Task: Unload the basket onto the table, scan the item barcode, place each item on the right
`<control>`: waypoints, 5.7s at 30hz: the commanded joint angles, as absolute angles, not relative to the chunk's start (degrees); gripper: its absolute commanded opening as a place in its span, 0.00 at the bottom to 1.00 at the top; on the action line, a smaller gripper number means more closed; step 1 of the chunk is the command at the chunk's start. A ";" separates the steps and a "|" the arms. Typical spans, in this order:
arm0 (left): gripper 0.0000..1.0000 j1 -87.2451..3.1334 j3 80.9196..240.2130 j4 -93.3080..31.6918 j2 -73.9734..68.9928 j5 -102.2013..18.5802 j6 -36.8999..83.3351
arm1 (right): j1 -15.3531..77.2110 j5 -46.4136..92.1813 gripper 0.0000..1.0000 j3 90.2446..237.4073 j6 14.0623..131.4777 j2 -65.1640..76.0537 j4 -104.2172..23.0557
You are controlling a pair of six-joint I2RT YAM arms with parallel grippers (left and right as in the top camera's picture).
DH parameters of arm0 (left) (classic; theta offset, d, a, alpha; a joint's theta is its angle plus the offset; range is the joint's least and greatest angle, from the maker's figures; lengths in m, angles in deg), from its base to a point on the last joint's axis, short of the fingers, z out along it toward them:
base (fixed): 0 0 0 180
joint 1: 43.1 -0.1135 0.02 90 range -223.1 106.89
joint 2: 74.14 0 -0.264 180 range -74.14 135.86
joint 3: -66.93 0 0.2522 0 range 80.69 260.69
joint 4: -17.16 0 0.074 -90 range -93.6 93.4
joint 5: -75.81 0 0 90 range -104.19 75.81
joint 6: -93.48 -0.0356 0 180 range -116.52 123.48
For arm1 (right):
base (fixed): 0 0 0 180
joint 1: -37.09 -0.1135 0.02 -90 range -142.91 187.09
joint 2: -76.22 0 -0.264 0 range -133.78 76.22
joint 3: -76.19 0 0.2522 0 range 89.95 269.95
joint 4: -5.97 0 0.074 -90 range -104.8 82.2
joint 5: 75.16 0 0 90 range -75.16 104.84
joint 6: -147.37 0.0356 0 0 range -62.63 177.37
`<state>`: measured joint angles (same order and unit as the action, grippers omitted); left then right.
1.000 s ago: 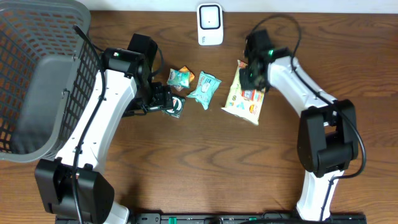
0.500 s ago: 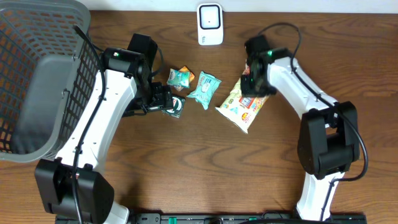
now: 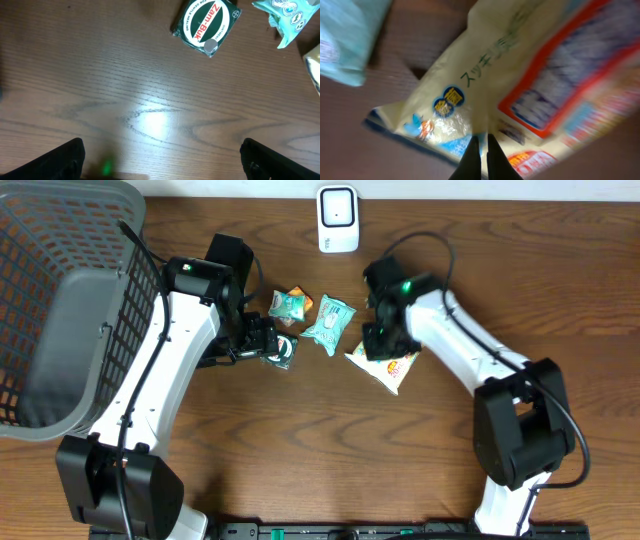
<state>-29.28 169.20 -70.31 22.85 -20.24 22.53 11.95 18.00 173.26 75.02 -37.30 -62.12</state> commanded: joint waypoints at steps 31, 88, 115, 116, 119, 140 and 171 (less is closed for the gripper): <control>0.98 -29.28 169.81 -70.73 23.07 -20.13 22.16 | 17.08 6.44 0.06 171.99 75.81 -37.84 -46.34; 0.98 -29.28 169.81 -70.73 23.07 -20.13 22.16 | 2.37 -15.97 0.01 179.92 86.87 -46.83 -63.45; 0.98 -29.28 169.81 -70.73 23.07 -20.13 22.16 | 38.96 80.16 0.02 168.30 47.13 -36.86 -56.66; 0.98 -29.28 169.81 -70.73 23.07 -20.13 22.16 | 40.45 78.67 0.08 167.31 48.07 -37.65 -55.94; 0.98 -29.28 169.81 -70.73 23.07 -20.13 22.16 | 43.99 71.50 0.18 167.16 53.47 -38.32 -55.35; 0.98 -29.28 169.81 -70.73 23.07 -20.13 22.16 | 45.93 53.10 0.99 174.61 57.75 -35.09 -42.69; 0.97 -29.28 169.81 -70.73 23.07 -20.13 22.16 | 40.97 64.10 0.07 174.63 57.82 -49.36 -39.83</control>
